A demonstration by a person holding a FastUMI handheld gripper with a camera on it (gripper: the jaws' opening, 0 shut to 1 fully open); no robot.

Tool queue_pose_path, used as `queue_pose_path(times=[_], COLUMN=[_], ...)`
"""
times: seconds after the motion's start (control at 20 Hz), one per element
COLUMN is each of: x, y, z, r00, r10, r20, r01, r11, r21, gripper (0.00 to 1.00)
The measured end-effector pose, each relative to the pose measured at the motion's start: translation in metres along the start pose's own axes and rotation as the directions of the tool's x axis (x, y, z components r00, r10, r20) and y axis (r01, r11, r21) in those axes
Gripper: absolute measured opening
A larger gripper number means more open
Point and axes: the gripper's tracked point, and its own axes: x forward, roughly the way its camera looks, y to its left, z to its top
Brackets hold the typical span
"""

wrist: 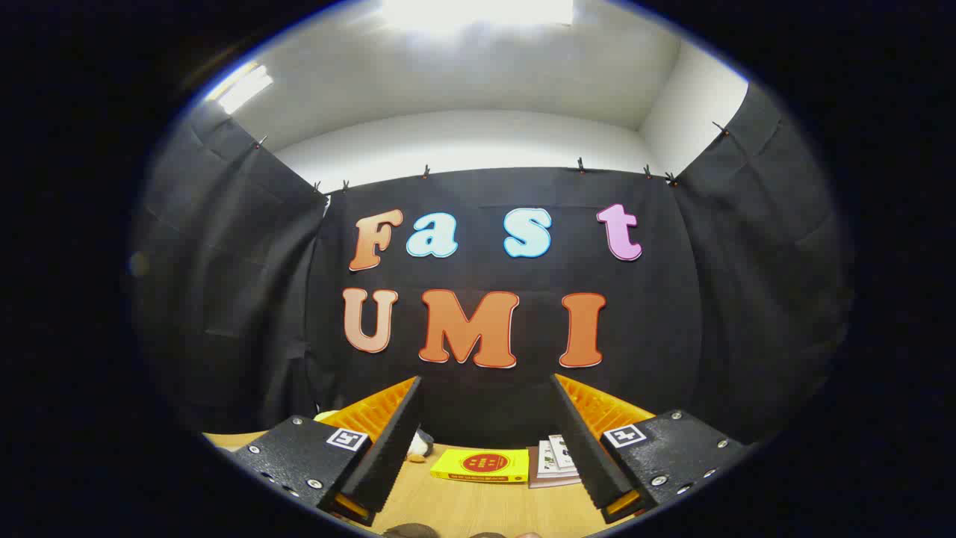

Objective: Open the storage box then place both shoes into the box .Put the left shoe in first, then the right shoe, with the right side of both shoes facing outward in a uniform manner.

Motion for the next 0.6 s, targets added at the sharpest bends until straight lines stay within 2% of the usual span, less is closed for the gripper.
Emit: queue_pose_path(times=[0.35, 0.6], x=[0.002, 0.0], y=[-0.001, -0.013], z=[0.006, 0.009], r00=[0.999, 0.998], r10=[-0.019, -0.054], r20=[-0.03, -0.029], r01=[0.021, 0.056], r11=[0.998, 0.997], r21=[0.062, 0.05], gripper=[0.99, 0.99])
